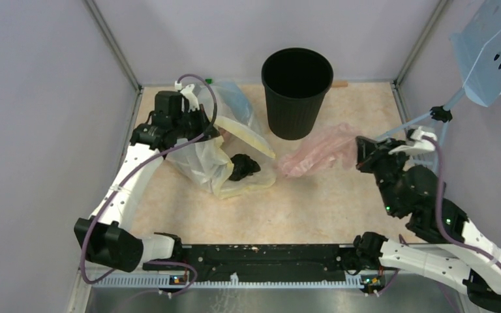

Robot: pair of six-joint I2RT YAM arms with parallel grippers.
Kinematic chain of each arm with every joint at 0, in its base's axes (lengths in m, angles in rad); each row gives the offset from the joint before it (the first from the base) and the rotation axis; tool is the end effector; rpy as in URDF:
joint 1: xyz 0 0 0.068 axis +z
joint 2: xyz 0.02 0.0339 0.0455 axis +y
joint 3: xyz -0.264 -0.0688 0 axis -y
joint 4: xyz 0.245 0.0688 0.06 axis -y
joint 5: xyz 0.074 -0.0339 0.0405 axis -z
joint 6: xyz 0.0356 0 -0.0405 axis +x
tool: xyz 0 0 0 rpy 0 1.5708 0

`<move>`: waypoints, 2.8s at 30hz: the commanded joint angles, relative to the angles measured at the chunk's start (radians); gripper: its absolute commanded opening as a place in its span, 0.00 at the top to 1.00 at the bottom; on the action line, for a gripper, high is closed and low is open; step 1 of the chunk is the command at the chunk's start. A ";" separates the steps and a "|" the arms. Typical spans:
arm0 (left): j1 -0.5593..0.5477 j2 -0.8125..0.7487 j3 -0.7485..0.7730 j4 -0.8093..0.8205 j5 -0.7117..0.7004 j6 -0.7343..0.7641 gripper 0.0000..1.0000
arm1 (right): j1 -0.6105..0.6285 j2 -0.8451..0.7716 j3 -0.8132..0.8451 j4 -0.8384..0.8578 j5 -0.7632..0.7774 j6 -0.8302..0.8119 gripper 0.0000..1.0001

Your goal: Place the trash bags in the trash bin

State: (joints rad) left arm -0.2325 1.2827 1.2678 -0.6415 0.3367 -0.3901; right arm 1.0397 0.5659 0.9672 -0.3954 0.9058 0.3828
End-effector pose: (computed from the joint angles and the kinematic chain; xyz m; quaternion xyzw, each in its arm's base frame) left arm 0.2660 -0.0751 0.3573 0.0041 0.8877 -0.2764 0.3682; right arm 0.0724 0.0679 0.4066 0.0892 0.7002 0.1826 0.6845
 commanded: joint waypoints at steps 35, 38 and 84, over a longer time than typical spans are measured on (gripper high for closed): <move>0.416 0.422 0.792 -0.038 -0.135 0.076 1.00 | -0.001 0.217 -0.116 0.033 -0.527 0.057 0.43; 0.386 0.335 0.611 0.024 0.069 0.028 0.98 | -0.001 0.222 -0.125 0.054 -0.544 0.044 0.34; 0.096 -0.063 -0.062 0.160 0.169 0.011 1.00 | -0.116 1.080 0.236 0.605 -0.942 0.033 1.00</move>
State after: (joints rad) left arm -0.0933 1.2411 1.3510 -0.6010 0.3698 -0.3073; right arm 0.9100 1.6127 1.0824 0.1078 0.1570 0.4400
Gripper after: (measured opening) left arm 0.004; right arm 0.005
